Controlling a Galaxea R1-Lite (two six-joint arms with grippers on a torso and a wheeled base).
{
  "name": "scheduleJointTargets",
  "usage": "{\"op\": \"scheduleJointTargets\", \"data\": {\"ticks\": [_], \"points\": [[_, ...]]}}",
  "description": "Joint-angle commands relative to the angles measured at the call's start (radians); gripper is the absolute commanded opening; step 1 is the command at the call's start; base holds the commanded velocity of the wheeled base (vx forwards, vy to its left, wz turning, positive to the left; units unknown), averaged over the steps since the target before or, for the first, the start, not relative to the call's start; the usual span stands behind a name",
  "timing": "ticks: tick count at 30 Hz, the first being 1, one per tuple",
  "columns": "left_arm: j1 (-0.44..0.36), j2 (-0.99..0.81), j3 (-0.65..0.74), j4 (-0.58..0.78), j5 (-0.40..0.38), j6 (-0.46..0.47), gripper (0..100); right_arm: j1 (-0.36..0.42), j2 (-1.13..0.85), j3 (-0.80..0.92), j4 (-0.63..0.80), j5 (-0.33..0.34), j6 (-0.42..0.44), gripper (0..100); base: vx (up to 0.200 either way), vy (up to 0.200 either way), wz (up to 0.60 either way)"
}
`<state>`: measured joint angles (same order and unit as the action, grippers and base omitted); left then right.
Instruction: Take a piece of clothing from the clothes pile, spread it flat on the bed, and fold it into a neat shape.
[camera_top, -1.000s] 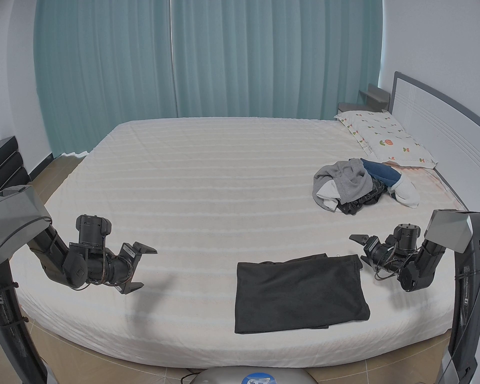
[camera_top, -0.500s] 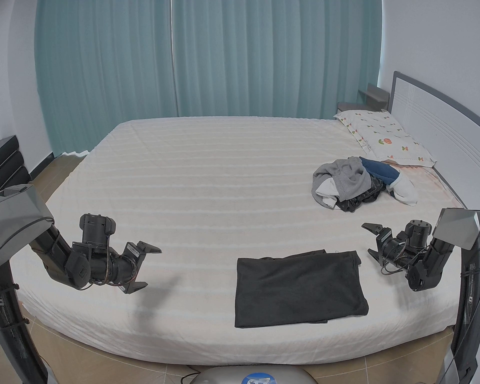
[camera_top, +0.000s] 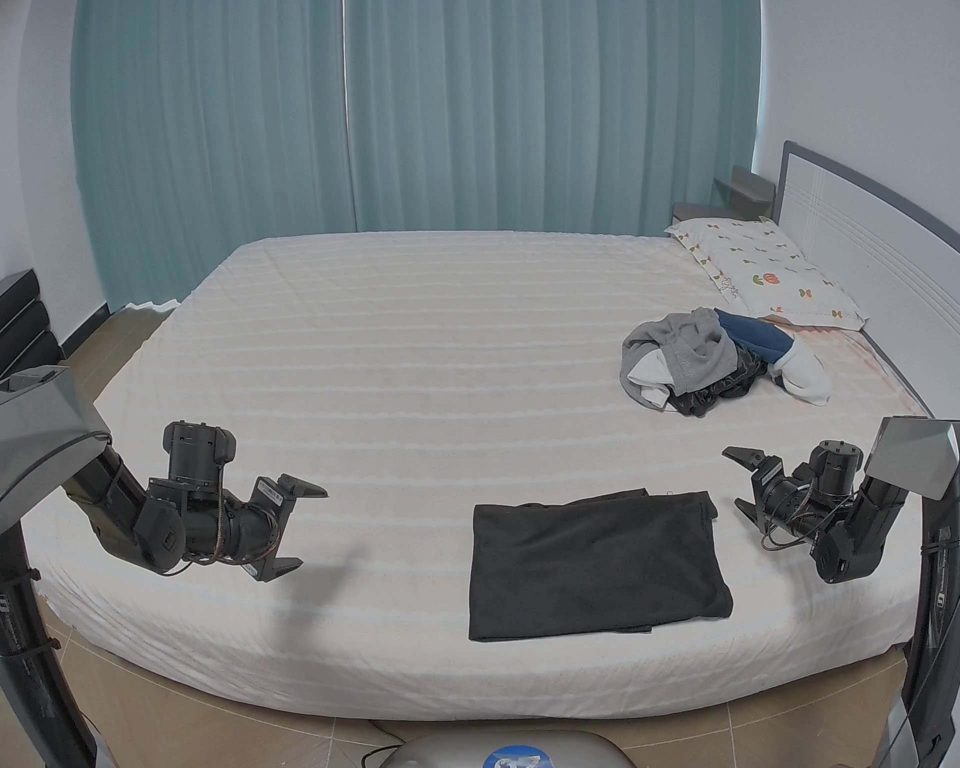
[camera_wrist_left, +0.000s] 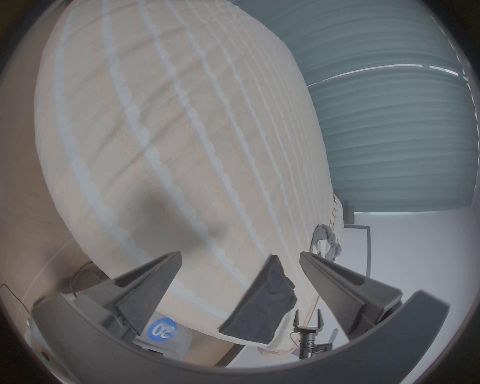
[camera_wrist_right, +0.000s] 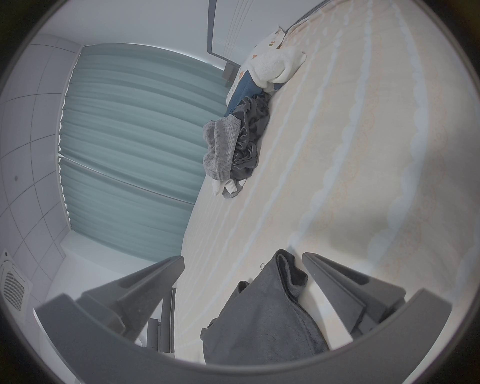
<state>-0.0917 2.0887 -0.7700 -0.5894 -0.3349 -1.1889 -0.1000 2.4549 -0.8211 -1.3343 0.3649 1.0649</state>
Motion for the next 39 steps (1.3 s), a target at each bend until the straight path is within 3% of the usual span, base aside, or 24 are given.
{"op": "scheduleJointTargets", "data": {"ticks": [1,29,39], "points": [[-0.023,0.002,-0.025,0.000,0.002,-0.024,100,0.002,-0.001,0.000,0.000,0.000,0.000,100,0.000,-0.200,0.00],[-0.045,0.025,-0.043,-0.001,0.011,-0.026,100,0.006,0.001,0.002,0.000,-0.001,-0.003,100,0.000,-0.200,0.00],[-0.046,0.034,-0.058,-0.003,0.054,-0.001,100,0.006,0.001,0.010,0.000,-0.001,-0.016,100,0.000,0.000,0.00]]}}
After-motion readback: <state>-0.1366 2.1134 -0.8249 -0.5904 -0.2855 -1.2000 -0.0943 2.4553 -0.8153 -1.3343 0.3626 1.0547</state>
